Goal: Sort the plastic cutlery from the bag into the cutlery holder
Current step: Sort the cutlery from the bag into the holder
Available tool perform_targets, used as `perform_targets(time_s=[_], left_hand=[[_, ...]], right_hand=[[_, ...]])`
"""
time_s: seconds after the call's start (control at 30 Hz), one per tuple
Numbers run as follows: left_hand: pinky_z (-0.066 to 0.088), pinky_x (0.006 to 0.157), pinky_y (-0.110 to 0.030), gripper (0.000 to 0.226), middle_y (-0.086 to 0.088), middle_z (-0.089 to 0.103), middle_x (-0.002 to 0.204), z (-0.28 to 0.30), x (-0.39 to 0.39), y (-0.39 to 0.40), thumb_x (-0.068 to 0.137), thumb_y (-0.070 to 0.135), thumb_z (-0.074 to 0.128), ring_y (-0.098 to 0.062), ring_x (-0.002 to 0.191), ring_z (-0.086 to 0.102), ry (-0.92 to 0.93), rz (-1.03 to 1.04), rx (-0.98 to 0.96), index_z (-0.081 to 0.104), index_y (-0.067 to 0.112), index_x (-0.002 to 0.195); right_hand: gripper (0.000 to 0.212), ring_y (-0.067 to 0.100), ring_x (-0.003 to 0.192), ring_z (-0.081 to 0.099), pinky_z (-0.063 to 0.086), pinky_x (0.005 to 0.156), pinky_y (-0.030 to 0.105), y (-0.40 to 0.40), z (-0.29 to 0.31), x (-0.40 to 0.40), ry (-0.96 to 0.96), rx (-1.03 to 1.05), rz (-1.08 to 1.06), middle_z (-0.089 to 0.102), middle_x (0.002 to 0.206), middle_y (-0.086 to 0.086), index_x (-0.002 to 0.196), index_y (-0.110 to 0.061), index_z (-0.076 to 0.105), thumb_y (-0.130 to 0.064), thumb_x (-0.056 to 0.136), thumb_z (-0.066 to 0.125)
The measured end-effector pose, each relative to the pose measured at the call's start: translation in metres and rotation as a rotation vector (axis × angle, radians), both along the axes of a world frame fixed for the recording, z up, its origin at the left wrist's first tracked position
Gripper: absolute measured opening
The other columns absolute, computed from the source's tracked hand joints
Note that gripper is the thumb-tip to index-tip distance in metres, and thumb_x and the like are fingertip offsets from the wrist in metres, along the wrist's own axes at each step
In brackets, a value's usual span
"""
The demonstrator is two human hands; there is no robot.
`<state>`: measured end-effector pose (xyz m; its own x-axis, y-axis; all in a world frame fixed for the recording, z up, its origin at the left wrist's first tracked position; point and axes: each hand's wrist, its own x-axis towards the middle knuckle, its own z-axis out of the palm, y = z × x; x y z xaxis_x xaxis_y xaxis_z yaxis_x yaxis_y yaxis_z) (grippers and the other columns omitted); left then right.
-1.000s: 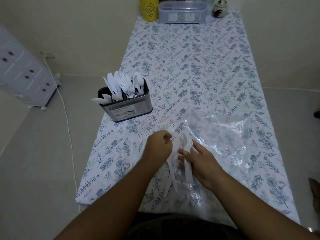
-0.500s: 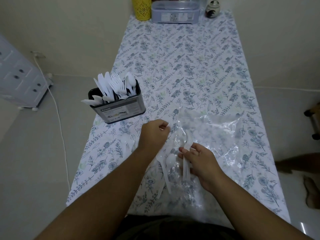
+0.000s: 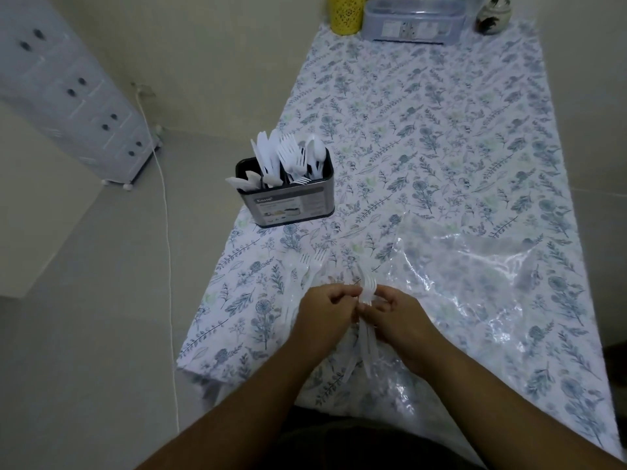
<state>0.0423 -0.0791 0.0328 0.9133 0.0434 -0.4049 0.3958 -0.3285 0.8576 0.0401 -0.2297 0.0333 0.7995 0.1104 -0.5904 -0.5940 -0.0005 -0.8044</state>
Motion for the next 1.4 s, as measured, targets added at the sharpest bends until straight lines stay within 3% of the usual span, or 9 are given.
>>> perform_targets(time_s=[0.13, 0.4, 0.63, 0.77, 0.87, 1.03, 1.17, 1.3, 1.4], left_hand=[[0.043, 0.064, 0.001, 0.021, 0.002, 0.073, 0.094, -0.007, 0.009, 0.026, 0.087, 0.006, 0.063, 0.005, 0.074, 0.060, -0.117, 0.003, 0.305, 0.078, 0.013, 0.100], [0.040, 0.072, -0.026, 0.038, -0.006, 0.063, 0.100, -0.031, 0.054, 0.062, 0.086, 0.037, 0.073, -0.018, 0.089, 0.056, -0.002, -0.015, 0.632, 0.064, 0.006, 0.104], [0.051, 0.074, -0.032, 0.013, -0.006, 0.066, 0.090, -0.029, 0.072, 0.045, 0.090, 0.020, 0.070, -0.024, 0.087, 0.063, -0.058, 0.011, 0.581, 0.065, 0.008, 0.090], [0.039, 0.059, -0.013, 0.009, 0.008, 0.061, 0.073, -0.023, 0.077, 0.048, 0.088, 0.021, 0.074, -0.006, 0.067, 0.057, -0.069, -0.008, 0.369, 0.069, 0.013, 0.087], [0.039, 0.061, -0.014, 0.009, 0.010, 0.060, 0.069, -0.022, 0.078, 0.047, 0.085, 0.020, 0.078, -0.001, 0.063, 0.053, -0.055, -0.136, 0.366, 0.072, 0.014, 0.089], [0.045, 0.071, -0.024, 0.030, -0.004, 0.065, 0.093, -0.032, 0.079, 0.042, 0.082, 0.019, 0.081, -0.017, 0.083, 0.061, -0.016, -0.032, 0.442, 0.066, 0.012, 0.107], [0.052, 0.073, -0.027, 0.015, -0.007, 0.070, 0.092, -0.036, 0.077, 0.036, 0.085, 0.017, 0.077, -0.018, 0.079, 0.065, -0.031, -0.062, 0.491, 0.070, 0.008, 0.094], [0.059, 0.074, -0.032, 0.006, -0.002, 0.069, 0.083, -0.025, 0.072, 0.028, 0.088, 0.014, 0.073, -0.014, 0.072, 0.064, -0.152, -0.103, 0.446, 0.071, 0.009, 0.092], [0.054, 0.071, -0.014, 0.009, 0.005, 0.070, 0.081, 0.001, 0.068, 0.019, 0.088, 0.018, 0.074, -0.003, 0.075, 0.065, -0.303, -0.101, 0.366, 0.073, 0.014, 0.096]], right_hand=[[0.026, 0.029, 0.088, 0.077, 0.062, 0.074, 0.036, 0.003, -0.008, -0.003, 0.039, -0.017, -0.019, 0.080, 0.093, 0.012, 0.114, -0.012, 0.072, -0.003, 0.090, 0.072], [0.025, 0.029, 0.096, 0.076, 0.061, 0.089, 0.048, -0.006, -0.011, -0.008, 0.063, 0.014, -0.027, 0.080, 0.099, 0.012, 0.116, -0.012, 0.070, -0.007, 0.092, 0.072], [0.026, 0.026, 0.096, 0.076, 0.056, 0.096, 0.057, -0.015, -0.014, -0.013, 0.073, 0.000, -0.068, 0.080, 0.098, 0.009, 0.117, -0.015, 0.071, -0.009, 0.092, 0.073], [0.024, 0.029, 0.093, 0.076, 0.060, 0.088, 0.054, -0.021, -0.015, -0.013, 0.087, 0.013, -0.112, 0.079, 0.095, 0.012, 0.115, -0.011, 0.072, -0.006, 0.091, 0.072], [0.026, 0.031, 0.092, 0.076, 0.062, 0.076, 0.042, -0.023, -0.015, -0.013, 0.095, 0.025, -0.136, 0.079, 0.095, 0.013, 0.117, -0.009, 0.071, -0.004, 0.092, 0.071], [0.024, 0.030, 0.092, 0.076, 0.061, 0.072, 0.037, -0.024, -0.012, -0.010, 0.102, 0.029, -0.134, 0.079, 0.095, 0.012, 0.115, -0.010, 0.071, -0.005, 0.092, 0.072], [0.020, 0.026, 0.089, 0.076, 0.060, 0.069, 0.037, -0.024, -0.010, -0.008, 0.107, 0.023, -0.145, 0.079, 0.093, 0.009, 0.112, -0.008, 0.072, -0.009, 0.092, 0.073], [0.014, 0.029, 0.095, 0.076, 0.062, 0.084, 0.052, -0.022, -0.005, -0.005, 0.098, -0.010, -0.150, 0.080, 0.093, 0.008, 0.104, -0.009, 0.074, -0.014, 0.092, 0.075], [0.013, 0.032, 0.093, 0.076, 0.059, 0.087, 0.060, -0.018, 0.006, 0.000, 0.042, -0.005, -0.166, 0.080, 0.094, 0.010, 0.104, -0.010, 0.074, -0.014, 0.092, 0.073]])
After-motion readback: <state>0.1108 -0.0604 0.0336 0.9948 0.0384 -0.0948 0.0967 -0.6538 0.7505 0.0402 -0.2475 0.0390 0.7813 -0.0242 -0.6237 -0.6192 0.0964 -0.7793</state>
